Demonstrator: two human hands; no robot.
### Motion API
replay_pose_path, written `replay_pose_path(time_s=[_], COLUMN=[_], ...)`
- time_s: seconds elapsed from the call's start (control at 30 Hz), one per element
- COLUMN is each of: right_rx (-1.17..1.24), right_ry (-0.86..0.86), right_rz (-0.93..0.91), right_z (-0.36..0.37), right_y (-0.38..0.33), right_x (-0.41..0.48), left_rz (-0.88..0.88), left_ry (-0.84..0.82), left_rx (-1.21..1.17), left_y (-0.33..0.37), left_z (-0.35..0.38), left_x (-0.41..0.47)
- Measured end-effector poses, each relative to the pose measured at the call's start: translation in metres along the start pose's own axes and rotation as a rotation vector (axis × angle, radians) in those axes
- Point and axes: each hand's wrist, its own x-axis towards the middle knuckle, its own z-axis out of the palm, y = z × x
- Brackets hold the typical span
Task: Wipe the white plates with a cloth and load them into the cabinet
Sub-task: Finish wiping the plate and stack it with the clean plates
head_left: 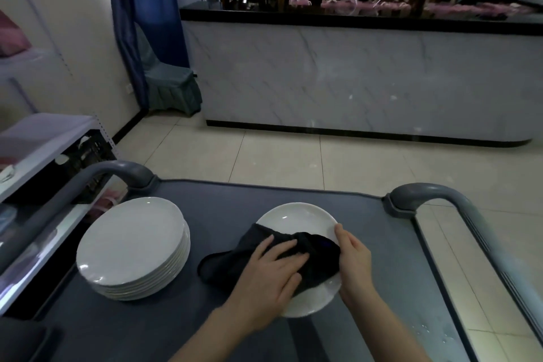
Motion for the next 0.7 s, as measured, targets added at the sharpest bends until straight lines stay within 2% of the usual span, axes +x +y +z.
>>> replay_pose_path(time_s=[0.07, 0.13, 0.23, 0.33, 0.43, 0.57, 0.63, 0.7], right_rx=[0.009, 0.022, 0.034, 0.034, 0.026, 0.009, 0.026, 0.048], right_ry=[-0.020, -0.030, -0.048, -0.076, -0.061, 0.025, 0.054, 0.095], right_rz=[-0.011, -0.025, -0.037, -0.038, -0.033, -0.056, -0.081, -0.099], right_z=[0.000, 0.000, 0.001, 0.002, 0.001, 0.004, 0.003, 0.002], right_y=[-0.004, -0.011, -0.020, -0.024, -0.020, -0.021, -0.026, -0.034], right_x=[-0.001, -0.002, 0.000, -0.002, -0.005, -0.004, -0.001, 0.002], left_rz=[0.113, 0.213, 0.309, 0.299, 0.208, -0.142, -0.232, -0.256], left_ry=[0.160, 0.226, 0.151, -0.047, -0.168, -0.075, -0.059, -0.078], left_rx=[0.059, 0.089, 0.158, 0.247, 0.260, 0.246, 0.253, 0.164], left_y=[-0.006, -0.012, -0.018, -0.021, -0.031, -0.053, -0.051, -0.038], left_z=[-0.008, -0.010, -0.004, 0.002, 0.005, 0.000, 0.002, 0.008], left_x=[0.011, 0.016, 0.017, 0.021, 0.031, 0.034, 0.027, 0.015])
